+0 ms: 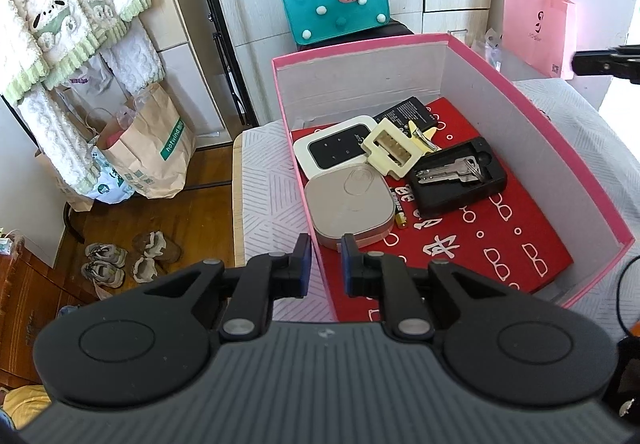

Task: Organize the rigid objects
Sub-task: 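Lift the open right gripper away from the box, then move the open right gripper to the white charger on the table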

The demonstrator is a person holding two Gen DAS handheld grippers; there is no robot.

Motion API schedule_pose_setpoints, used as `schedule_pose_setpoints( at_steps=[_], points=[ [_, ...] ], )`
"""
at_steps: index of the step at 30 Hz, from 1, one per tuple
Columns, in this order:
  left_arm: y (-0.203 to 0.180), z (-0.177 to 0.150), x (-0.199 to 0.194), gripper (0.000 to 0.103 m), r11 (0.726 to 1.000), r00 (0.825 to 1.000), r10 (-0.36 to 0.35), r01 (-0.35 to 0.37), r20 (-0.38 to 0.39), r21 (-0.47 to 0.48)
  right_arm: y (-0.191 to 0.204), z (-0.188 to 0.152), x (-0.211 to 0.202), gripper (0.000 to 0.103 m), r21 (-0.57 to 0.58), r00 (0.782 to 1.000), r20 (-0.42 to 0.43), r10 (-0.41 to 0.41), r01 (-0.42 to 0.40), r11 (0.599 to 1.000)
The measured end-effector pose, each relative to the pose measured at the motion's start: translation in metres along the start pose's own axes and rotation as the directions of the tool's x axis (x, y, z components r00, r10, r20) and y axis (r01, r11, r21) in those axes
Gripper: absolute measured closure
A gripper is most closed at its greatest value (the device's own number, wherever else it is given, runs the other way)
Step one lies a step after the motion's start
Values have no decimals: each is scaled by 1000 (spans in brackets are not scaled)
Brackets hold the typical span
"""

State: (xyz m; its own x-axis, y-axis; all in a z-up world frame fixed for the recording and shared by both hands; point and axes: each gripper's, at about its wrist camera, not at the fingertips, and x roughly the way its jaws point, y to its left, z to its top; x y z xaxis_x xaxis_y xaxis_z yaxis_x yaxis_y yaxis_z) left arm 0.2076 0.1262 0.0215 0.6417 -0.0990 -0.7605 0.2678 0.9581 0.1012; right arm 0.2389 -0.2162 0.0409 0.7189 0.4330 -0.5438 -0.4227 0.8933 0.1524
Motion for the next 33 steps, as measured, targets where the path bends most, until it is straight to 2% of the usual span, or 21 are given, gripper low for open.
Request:
schedule_pose_setpoints(
  at_steps=[2, 4, 8, 17, 23, 29, 33],
  points=[
    [0, 0, 0, 89, 1000, 1000, 2, -2, 2, -1, -13, -5, -5, 80, 26, 999, -8, -32, 32, 999],
    [-1, 0, -1, 89, 1000, 1000, 3, -3, 1, 0, -23, -10, -8, 78, 41, 998, -18, -57, 57, 998],
    [-2, 1, -1, 89, 1000, 1000, 8, -8, 0, 4, -43, -20, -4, 66, 80, 996, -46, -82, 85, 993],
    [-3, 0, -1, 89, 1000, 1000, 8, -8, -3, 1, -62, -39, 44, 59, 92, 986, -154, -59, 74, 993],
    [-3, 1, -3, 89, 1000, 1000, 2, -2, -16, 17, -57, -44, 87, 57, 28, 974, -215, -73, 81, 996],
    [-3, 2, -3, 89, 1000, 1000, 2, -2, -20, 21, -61, -41, 119, 53, 58, 969, -246, -24, 39, 998],
    [-6, 3, -2, 89, 1000, 1000, -1, 2, -24, 20, -57, -40, 130, 45, 34, 972, -233, -28, 37, 999]
  ],
)
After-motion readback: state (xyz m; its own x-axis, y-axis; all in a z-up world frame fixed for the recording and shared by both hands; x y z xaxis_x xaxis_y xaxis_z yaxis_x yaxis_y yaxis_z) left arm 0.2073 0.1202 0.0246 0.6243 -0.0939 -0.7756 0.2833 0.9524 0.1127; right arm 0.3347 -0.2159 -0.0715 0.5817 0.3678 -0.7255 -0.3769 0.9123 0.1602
